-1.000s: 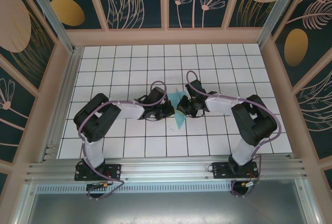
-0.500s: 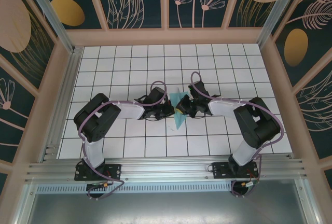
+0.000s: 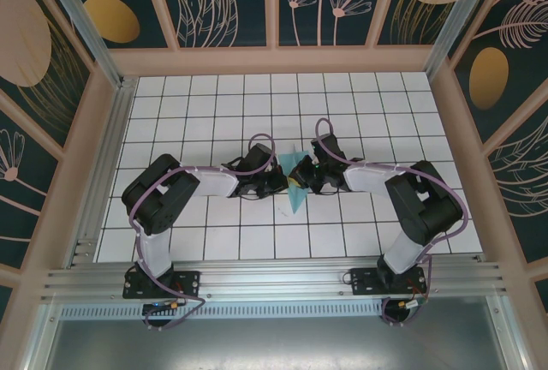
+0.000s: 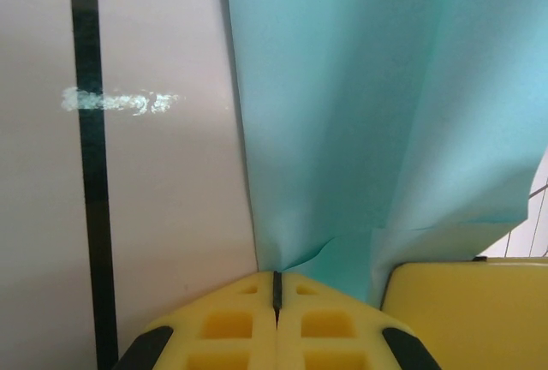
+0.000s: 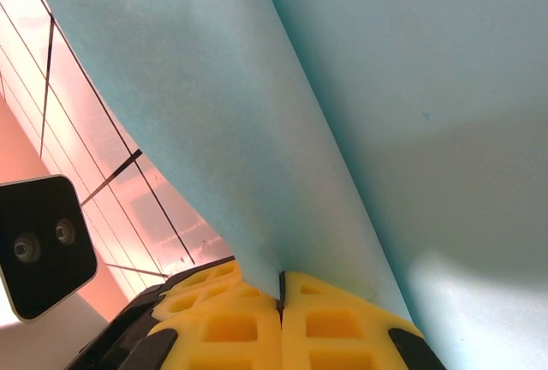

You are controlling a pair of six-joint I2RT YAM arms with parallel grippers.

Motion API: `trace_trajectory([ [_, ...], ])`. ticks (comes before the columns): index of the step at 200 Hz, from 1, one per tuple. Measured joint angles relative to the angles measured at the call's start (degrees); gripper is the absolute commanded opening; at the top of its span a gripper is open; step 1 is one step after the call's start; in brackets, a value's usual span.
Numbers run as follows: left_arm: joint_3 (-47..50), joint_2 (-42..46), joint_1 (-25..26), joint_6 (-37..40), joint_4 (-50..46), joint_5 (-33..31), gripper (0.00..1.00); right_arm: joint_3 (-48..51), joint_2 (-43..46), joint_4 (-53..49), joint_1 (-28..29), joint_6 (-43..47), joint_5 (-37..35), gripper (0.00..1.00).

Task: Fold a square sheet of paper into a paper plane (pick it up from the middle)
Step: Fourth fold the wing at the center of the table.

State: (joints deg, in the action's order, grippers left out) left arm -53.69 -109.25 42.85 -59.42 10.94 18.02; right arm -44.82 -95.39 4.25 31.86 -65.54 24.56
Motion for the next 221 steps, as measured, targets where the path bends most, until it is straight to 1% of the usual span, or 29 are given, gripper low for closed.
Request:
trace_trajectory([
  [66, 0.8, 0.6, 0.0, 0.0, 0.8, -0.5, 0.0, 0.3, -0.9, 0.5, 0.0, 0.0, -0.7, 0.02],
  [121, 2.4, 6.7, -1.9, 0.0, -0.5, -3.1, 0.0, 0.3, -0.9, 0.4, 0.0, 0.3, -1.1, 0.03],
  [145, 2.4, 6.3, -2.6, 0.0, -0.7, -3.1, 0.02, 0.3, -0.9, 0.3, 0.0, 0.3, -1.1, 0.03],
  [185, 2.1, 3.1, -2.6, 0.0, -0.8, -1.7, 0.02, 0.3, -0.9, 0.2, 0.0, 0.5, -1.6, 0.03],
  [221, 2.1, 2.6, -2.6, 0.1, -0.9, -0.7, 0.03, 0.3, -0.9, 0.2, 0.0, 0.6, -1.8, 0.03],
])
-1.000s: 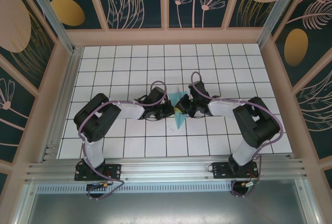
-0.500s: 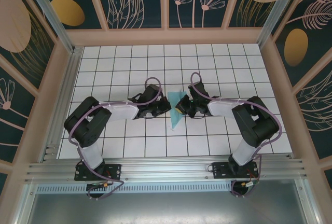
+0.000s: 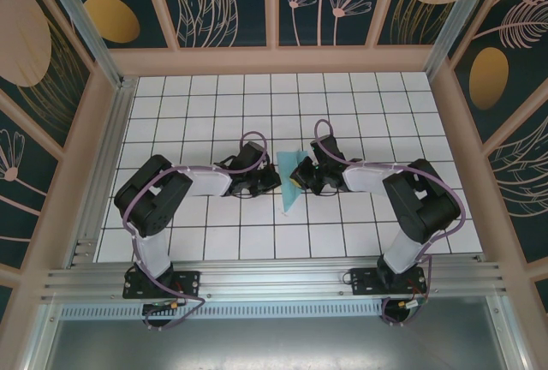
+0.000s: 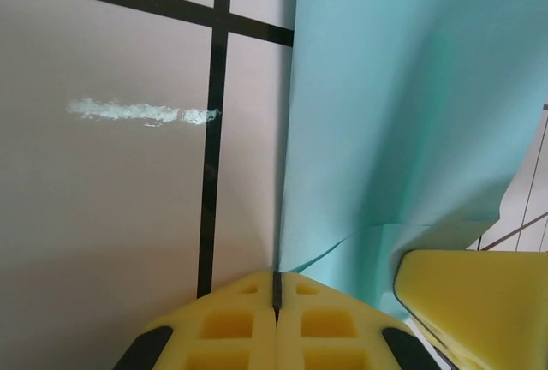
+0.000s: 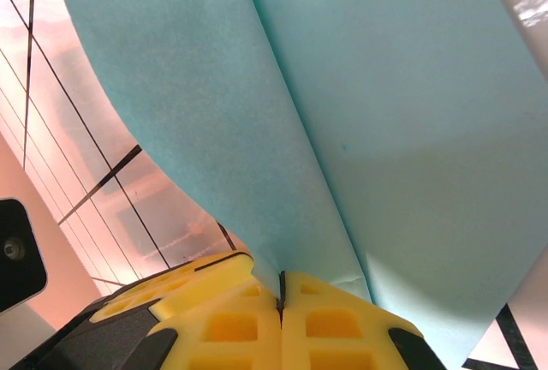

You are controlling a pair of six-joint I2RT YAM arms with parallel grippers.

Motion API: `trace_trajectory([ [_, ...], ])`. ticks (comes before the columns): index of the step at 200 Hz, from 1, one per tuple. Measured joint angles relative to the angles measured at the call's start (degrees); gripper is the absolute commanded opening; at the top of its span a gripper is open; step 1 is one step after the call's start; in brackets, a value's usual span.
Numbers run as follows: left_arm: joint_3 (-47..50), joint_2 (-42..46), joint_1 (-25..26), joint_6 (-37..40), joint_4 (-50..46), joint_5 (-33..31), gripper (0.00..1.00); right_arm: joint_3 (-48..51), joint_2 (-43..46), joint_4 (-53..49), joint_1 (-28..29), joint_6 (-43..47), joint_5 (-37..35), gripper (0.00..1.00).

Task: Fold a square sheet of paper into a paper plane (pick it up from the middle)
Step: Fourth fold the wing at the center of the table.

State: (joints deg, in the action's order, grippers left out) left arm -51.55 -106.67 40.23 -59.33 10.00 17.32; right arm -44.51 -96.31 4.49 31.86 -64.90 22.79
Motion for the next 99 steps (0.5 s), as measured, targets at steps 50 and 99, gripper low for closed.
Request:
trace_trajectory([
  [50, 2.0, 2.5, 0.0, 0.3, 1.9, 0.2, 0.12, 0.0, 0.0, -0.2, 0.0, 0.0, -0.2, 0.03],
  [99, 9.0, 7.1, 1.2, -0.4, 11.3, 1.7, 0.16, 0.0, 0.0, -0.4, 0.0, -0.3, -0.2, 0.03],
])
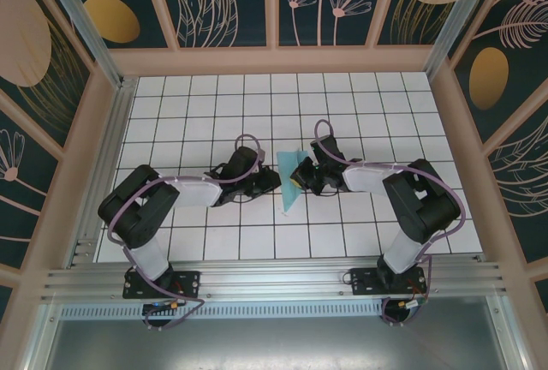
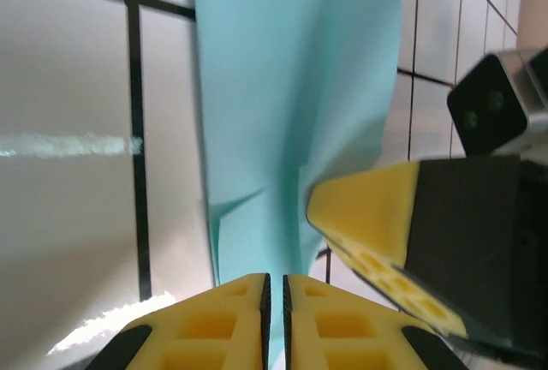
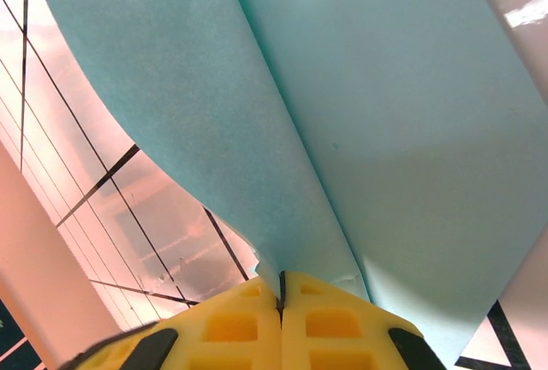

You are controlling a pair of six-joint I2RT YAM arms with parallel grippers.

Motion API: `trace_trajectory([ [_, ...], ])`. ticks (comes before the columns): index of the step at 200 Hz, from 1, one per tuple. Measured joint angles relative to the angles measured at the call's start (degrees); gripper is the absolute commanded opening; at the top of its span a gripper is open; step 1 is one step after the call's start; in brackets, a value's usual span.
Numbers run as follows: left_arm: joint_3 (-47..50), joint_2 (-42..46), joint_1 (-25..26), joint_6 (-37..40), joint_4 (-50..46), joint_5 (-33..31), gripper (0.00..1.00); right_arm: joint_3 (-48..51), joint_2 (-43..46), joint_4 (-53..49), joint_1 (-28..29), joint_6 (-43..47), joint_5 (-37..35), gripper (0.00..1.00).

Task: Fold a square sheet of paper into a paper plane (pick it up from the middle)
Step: Fourth fold the wing at the center of the table.

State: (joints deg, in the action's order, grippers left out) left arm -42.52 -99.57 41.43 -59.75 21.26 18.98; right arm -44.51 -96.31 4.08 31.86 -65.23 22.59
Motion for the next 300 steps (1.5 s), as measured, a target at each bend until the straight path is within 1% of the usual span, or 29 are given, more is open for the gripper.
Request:
trace_trajectory([
  [15, 1.3, 0.0, 0.8, -0.1, 1.7, 0.5, 0.15, 0.0, 0.0, 0.0, 0.0, -0.1, 0.0, 0.03],
  [33, 1.3, -0.5, 1.3, -0.3, 3.0, 0.8, 0.09, -0.2, 0.0, -0.3, 0.0, -0.1, 0.0, 0.03],
  [50, -0.1, -1.8, 1.3, -0.5, 2.0, 0.0, 0.02, -0.3, 0.0, -0.6, 0.0, -0.1, 0.0, 0.03],
  [63, -1.5, -3.1, 1.3, -0.7, 0.8, -0.6, 0.0, -0.4, 0.0, -0.9, 0.0, -0.1, 0.0, 0.03],
  [107, -3.1, -5.9, 1.3, -1.1, -2.5, -1.9, 0.0, -0.5, 0.0, -1.1, 0.0, -0.1, 0.0, 0.03],
  [155, -6.3, -6.8, 1.3, -1.6, -6.7, -3.0, 0.0, -0.9, 0.0, -0.9, 0.0, -0.9, 0.5, 0.03],
  [231, -6.5, -7.0, 1.3, -2.3, -7.0, -2.9, 0.0, -1.6, -0.2, 0.8, 0.0, -2.7, 2.4, 0.03],
  [300, -6.5, -7.0, 1.3, -2.5, -7.0, -2.9, 0.0, -3.2, -3.7, 1.7, 0.0, -2.6, 2.7, 0.03],
])
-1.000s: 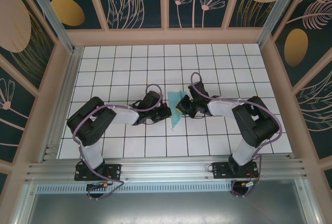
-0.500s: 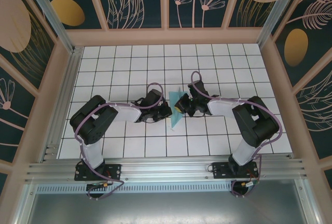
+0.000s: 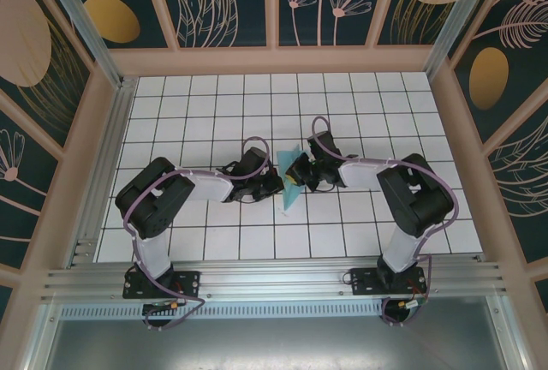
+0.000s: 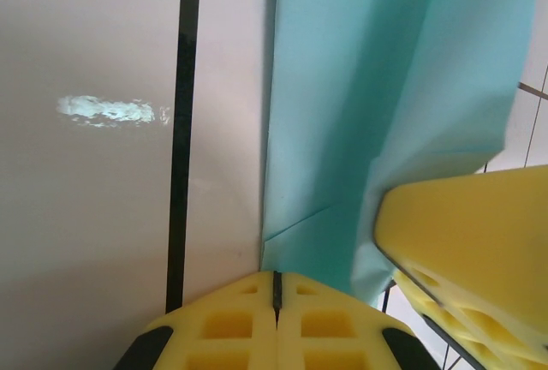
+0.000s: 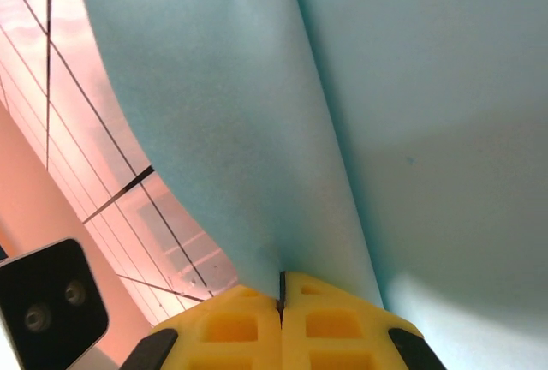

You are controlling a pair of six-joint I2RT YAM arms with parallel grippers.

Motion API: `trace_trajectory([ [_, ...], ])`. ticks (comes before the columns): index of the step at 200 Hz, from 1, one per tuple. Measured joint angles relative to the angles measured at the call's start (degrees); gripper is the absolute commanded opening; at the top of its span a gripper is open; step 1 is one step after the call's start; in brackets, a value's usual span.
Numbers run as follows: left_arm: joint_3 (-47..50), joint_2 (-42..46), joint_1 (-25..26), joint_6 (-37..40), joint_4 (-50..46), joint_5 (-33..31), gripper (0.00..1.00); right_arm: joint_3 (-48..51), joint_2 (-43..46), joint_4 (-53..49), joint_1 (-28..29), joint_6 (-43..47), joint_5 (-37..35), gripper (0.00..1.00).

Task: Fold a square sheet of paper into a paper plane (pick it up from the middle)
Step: Fourth fold the wing at the center of the table.

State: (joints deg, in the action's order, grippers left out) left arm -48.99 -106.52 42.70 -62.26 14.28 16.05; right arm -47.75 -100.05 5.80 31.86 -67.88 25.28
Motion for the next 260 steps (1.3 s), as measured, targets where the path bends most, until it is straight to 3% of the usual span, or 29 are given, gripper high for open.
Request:
trace_trajectory([
  [161, 0.4, 0.3, 0.0, -0.1, 0.5, -0.2, 0.0, -2.8, -3.3, -1.7, 0.2, 2.9, 0.3, 0.03],
  [224, 7.3, 4.1, -0.4, -3.7, 8.1, 0.7, 0.21, -2.8, -3.3, -1.7, 0.2, 3.0, 0.3, 0.03],
  [260, 7.9, 4.2, -0.7, -5.0, 12.5, 2.1, 0.25, -2.8, -3.3, -1.7, 0.2, 3.0, 0.3, 0.03],
])
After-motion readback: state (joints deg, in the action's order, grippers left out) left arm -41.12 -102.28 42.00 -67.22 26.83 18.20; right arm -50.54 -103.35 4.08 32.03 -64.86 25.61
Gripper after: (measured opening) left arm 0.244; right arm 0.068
